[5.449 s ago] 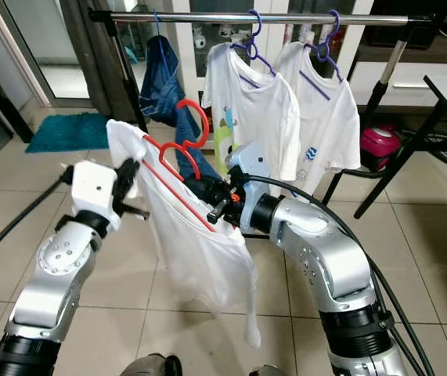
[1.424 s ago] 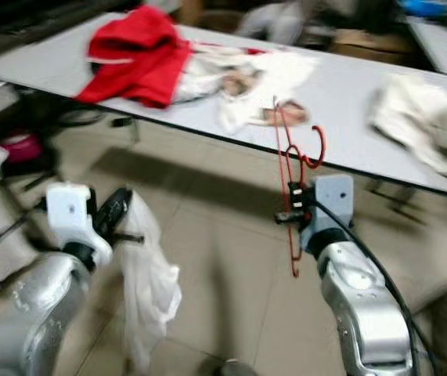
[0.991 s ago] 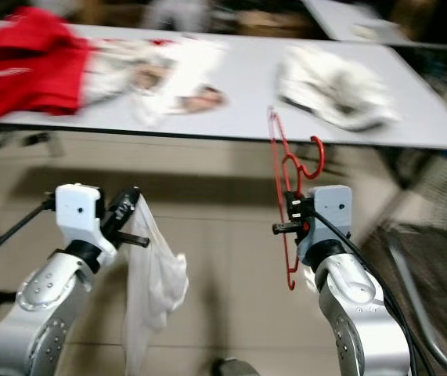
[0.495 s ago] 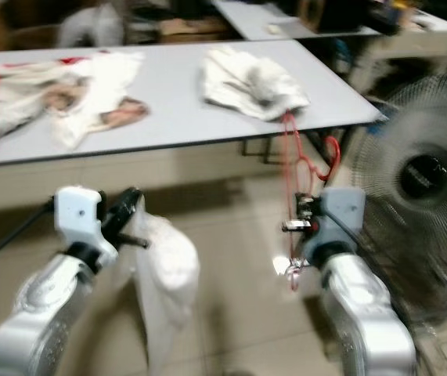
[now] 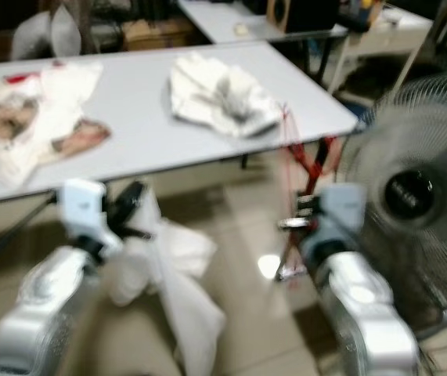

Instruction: Hang hanger

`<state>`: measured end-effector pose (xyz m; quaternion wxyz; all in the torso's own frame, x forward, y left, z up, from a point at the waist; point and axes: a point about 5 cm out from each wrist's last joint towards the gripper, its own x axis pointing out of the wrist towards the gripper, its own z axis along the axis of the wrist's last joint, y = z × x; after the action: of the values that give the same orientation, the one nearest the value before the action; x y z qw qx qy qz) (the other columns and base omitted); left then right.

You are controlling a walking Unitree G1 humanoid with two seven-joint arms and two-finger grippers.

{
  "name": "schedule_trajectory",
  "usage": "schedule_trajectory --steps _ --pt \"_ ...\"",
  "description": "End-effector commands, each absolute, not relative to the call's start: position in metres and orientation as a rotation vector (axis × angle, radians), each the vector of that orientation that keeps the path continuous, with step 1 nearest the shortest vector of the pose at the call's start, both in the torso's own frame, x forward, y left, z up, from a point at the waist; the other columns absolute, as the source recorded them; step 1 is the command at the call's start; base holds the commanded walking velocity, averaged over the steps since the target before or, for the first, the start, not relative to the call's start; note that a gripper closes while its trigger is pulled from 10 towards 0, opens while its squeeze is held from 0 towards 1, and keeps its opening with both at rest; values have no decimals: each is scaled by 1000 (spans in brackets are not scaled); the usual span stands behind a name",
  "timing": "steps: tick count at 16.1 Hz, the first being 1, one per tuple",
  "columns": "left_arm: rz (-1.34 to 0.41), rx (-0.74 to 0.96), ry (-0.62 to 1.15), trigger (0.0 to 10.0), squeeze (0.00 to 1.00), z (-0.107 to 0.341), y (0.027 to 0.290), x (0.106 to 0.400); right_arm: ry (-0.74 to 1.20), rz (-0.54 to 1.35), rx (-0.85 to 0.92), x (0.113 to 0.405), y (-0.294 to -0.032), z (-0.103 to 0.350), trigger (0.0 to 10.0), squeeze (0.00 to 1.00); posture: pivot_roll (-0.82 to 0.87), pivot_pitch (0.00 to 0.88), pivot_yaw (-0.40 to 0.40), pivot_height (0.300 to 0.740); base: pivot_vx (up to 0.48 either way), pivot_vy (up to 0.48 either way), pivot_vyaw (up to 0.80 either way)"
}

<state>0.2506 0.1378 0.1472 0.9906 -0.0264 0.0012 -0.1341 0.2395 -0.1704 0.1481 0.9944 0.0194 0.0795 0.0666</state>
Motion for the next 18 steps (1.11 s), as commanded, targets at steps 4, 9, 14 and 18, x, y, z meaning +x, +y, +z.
schedule_trajectory --steps 4,9,14,18 --pt "-311 -74 -40 10000 0 154 127 253 139 128 1 241 -177 154 10000 0 -195 19 5 740 480 0 0" --pt "-336 -55 -63 10000 0 160 126 261 193 327 -12 239 -183 161 10000 0 -197 18 18 740 480 0 0" --pt "-362 7 -153 10000 0 192 133 303 270 767 -231 212 -213 196 10000 0 -198 22 18 740 480 0 0" --pt "-299 107 -169 10000 0 236 159 356 259 1044 -275 207 -228 247 10000 0 -207 17 20 740 480 0 0"
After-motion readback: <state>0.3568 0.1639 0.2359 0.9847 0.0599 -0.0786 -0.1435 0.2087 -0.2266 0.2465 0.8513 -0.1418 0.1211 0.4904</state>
